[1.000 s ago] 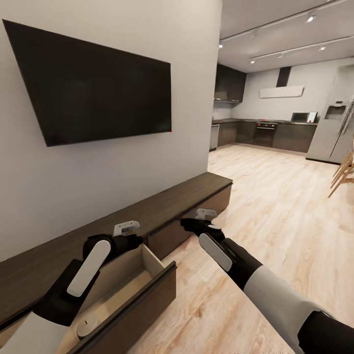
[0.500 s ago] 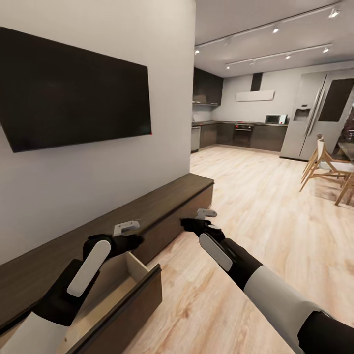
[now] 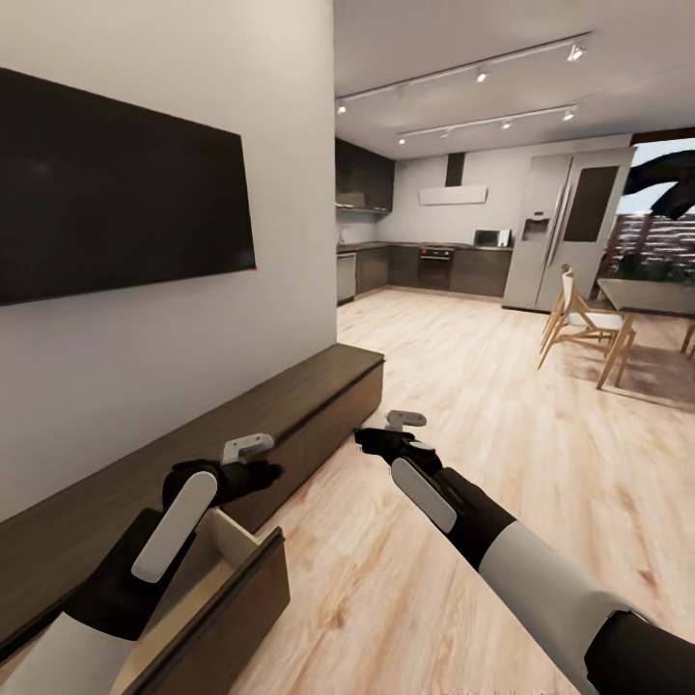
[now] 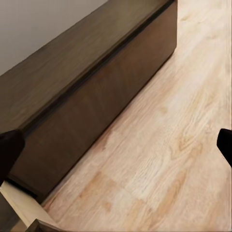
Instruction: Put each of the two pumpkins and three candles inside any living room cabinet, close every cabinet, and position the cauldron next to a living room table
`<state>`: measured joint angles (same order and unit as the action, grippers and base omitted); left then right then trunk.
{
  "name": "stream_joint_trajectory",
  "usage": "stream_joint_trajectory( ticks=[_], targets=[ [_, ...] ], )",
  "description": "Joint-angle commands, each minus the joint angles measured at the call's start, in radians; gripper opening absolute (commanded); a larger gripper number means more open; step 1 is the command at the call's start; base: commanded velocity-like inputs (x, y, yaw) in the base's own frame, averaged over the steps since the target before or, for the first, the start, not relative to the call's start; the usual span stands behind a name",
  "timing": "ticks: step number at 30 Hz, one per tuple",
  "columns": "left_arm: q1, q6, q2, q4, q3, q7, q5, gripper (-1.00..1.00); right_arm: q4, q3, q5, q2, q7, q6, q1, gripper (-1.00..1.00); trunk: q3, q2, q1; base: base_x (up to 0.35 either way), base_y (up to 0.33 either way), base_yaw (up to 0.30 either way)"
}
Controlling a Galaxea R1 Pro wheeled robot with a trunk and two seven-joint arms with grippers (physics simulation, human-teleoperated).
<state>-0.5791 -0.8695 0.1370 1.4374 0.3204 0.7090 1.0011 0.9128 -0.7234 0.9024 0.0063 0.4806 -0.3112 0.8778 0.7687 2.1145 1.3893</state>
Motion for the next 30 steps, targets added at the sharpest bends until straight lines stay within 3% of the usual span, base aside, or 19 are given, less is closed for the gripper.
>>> stream_joint_trajectory(
  ticks=[1, 30],
  targets=[
    [-0.001, 0.0, 0.001, 0.001, 0.002, 0.01, 0.009, 1.0, 0.001, -0.002, 0.006, 0.0, 0.007, -0.001, 0.001, 1.0, 0.0, 0.001, 0.0, 0.0, 0.0, -0.26],
    [-0.001, -0.005, -0.002, 0.003, 0.006, 0.009, 0.012, 1.0, 0.002, -0.003, 0.005, 0.001, 0.008, -0.002, 0.001, 1.0, -0.026, 0.001, 0.0, 0.0, 0.0, -0.26]
  ],
)
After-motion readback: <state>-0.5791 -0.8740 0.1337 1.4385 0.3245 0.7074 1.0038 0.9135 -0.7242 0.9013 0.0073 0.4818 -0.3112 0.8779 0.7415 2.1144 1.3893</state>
